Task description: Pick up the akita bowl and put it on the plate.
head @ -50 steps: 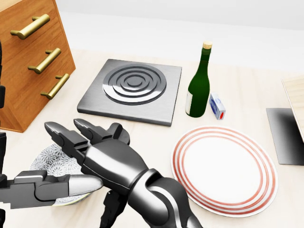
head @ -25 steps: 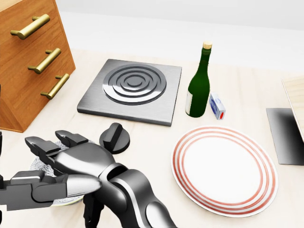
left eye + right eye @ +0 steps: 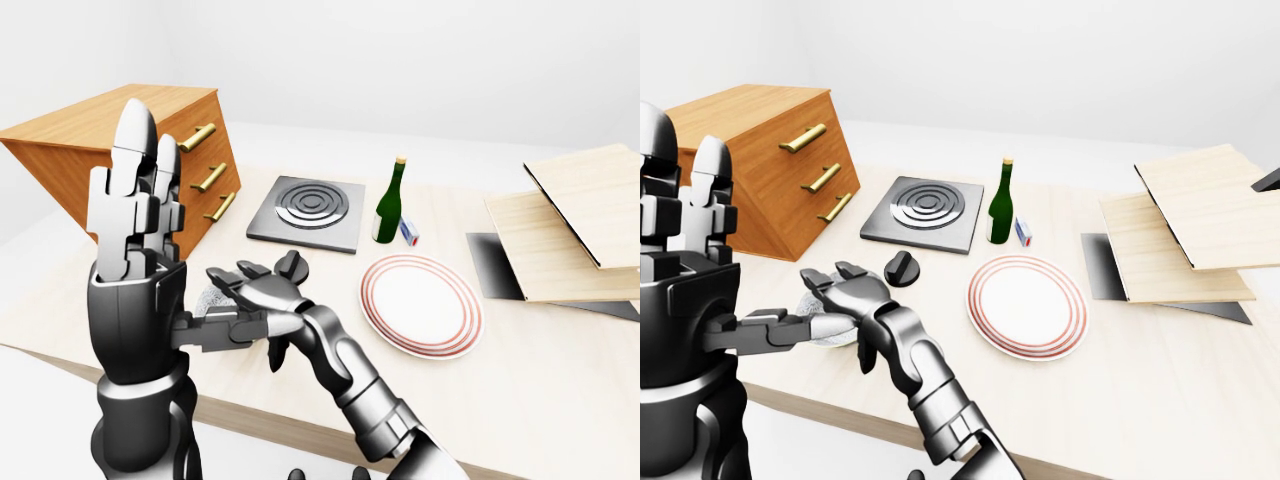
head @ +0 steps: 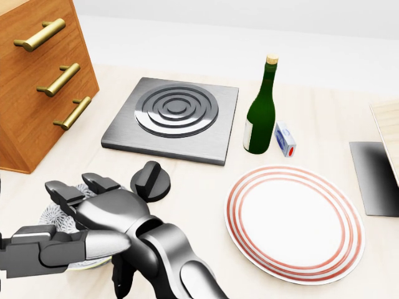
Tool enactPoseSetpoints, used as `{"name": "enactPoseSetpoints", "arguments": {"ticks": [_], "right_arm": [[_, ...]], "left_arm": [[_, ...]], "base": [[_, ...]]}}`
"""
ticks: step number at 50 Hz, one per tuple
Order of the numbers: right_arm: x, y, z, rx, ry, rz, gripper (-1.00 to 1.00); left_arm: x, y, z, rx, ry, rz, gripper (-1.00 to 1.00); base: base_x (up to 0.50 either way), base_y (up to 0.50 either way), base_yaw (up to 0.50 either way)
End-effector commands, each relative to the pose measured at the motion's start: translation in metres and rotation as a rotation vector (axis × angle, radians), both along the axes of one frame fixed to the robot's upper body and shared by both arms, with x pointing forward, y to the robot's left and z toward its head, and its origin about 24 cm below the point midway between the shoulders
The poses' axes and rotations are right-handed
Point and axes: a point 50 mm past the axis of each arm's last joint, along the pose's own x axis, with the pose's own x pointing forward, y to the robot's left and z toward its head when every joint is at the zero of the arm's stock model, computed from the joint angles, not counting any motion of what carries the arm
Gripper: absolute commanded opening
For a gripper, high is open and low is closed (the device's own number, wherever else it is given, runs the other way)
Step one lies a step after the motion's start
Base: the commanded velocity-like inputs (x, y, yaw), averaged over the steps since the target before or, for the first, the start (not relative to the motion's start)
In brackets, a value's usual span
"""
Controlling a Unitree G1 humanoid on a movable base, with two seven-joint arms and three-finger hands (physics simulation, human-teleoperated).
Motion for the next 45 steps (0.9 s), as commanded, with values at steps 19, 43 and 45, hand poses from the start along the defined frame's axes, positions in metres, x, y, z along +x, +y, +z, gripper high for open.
{"name": "enactPoseSetpoints", "arguments": {"ticks": [19,43,45], "right_arm": [[-0.013,0.008,-0.042,-0.049,-0.021,-0.042,1.00],[0.015,0.005,-0.043,-0.044,-0.070,-0.119,1.00],[0.016,0.005,-0.043,-0.037,-0.088,-0.126,1.00]], "left_arm": [[-0.003,0.001,0.000,-0.002,-0.003,0.005,0.91],[-0.004,0.002,0.001,0.002,-0.004,0.010,0.92],[-0.004,0.002,0.000,0.001,0.001,0.010,0.92]], "base": [[0.00,0.00,0.00],[0.00,0.00,0.00],[0.00,0.00,0.00]]}}
